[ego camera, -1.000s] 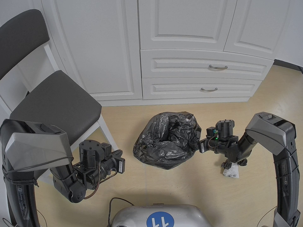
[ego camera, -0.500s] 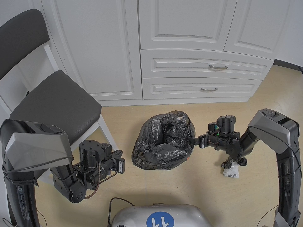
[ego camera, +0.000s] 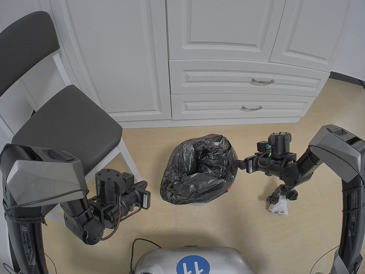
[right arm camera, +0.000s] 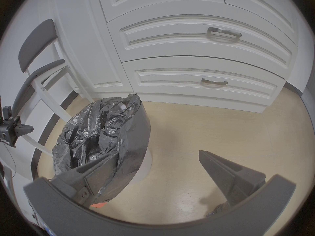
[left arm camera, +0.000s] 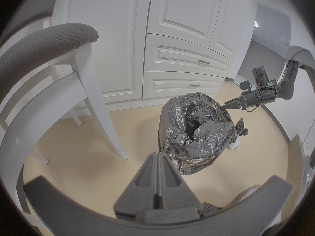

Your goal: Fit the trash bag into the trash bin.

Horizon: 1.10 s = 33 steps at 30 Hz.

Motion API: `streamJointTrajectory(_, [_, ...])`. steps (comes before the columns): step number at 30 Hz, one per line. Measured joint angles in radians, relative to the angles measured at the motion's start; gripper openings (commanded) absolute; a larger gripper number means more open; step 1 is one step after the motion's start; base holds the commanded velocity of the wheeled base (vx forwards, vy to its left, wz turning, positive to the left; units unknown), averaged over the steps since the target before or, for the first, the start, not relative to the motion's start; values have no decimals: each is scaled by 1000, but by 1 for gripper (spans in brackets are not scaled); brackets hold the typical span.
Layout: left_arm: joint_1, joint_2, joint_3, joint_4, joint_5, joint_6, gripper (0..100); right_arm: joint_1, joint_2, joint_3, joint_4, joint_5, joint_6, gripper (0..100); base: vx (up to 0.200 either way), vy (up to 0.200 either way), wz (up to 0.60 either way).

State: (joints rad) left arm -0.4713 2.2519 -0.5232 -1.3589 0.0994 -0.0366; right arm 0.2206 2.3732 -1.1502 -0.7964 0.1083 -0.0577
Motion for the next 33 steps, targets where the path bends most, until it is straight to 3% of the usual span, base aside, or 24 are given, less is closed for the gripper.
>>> streamJointTrajectory(8, [0,0,0,0,0,0,0,-13,2,0,57,0,-51,100,0,0,0])
streamJointTrajectory(33, [7,5,5,-29,0,2,0,-29,170,-130,58,-21,-54,100,0,0,0])
